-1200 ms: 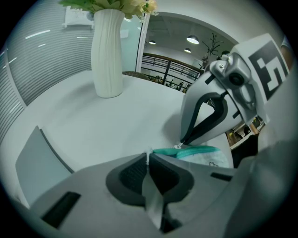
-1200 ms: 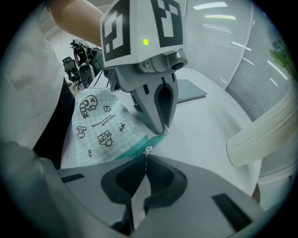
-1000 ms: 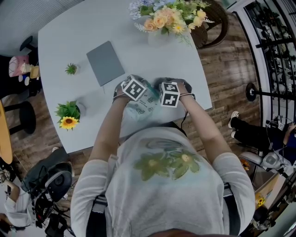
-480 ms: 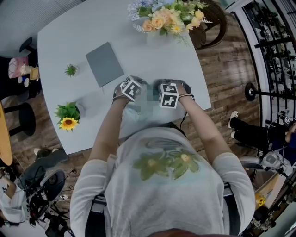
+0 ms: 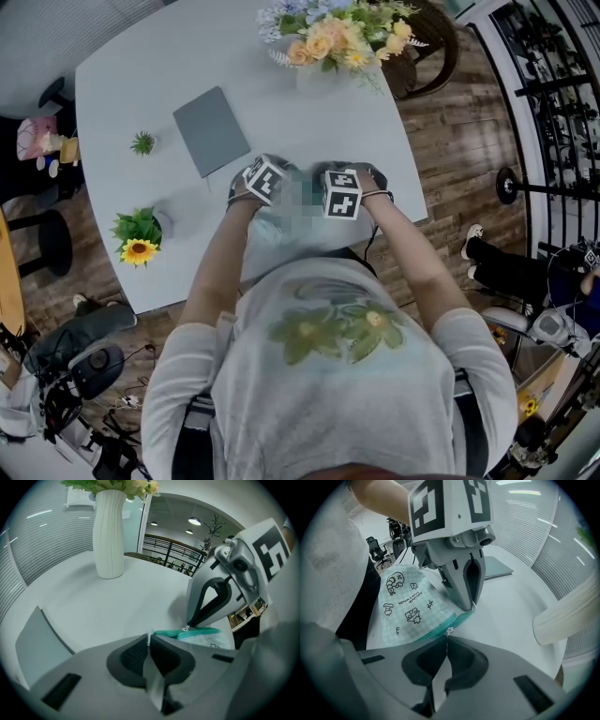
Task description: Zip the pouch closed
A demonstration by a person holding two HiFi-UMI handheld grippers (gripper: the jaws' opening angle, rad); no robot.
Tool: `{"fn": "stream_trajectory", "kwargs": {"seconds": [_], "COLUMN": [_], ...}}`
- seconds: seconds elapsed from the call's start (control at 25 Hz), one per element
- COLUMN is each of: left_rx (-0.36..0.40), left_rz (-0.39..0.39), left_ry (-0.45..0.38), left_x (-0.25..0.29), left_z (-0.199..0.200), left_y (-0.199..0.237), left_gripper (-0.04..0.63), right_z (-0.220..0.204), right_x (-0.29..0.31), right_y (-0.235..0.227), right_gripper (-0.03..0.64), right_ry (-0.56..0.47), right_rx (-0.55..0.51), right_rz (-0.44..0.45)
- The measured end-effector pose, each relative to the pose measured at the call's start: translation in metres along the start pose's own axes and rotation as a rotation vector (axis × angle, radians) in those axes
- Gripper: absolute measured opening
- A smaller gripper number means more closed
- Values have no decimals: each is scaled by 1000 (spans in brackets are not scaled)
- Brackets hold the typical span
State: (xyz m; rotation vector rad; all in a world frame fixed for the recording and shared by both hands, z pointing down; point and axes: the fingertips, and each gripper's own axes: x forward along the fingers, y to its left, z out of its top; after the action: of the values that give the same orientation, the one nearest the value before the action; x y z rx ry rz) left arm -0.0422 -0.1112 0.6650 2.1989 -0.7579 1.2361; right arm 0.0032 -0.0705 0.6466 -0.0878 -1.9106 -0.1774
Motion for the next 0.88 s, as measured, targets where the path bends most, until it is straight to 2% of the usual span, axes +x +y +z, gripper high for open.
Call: {"fn": "stream_trajectory", "kwargs": {"seconds": [0.12, 0.88], "left_rx": [3, -4], "left_rz": [8, 4], "left_ry": [0, 15], "left_x": [-2, 2], "left_z": [1, -2], "left_y": [1, -1], "left_gripper": [25, 25], "right_z": [-1, -1], "right_x": [1, 1], "right_y": [6, 8], "right_gripper": [18, 18], "right_ry": [1, 19], "right_rx": [0, -6], "right_rz": [29, 65]}}
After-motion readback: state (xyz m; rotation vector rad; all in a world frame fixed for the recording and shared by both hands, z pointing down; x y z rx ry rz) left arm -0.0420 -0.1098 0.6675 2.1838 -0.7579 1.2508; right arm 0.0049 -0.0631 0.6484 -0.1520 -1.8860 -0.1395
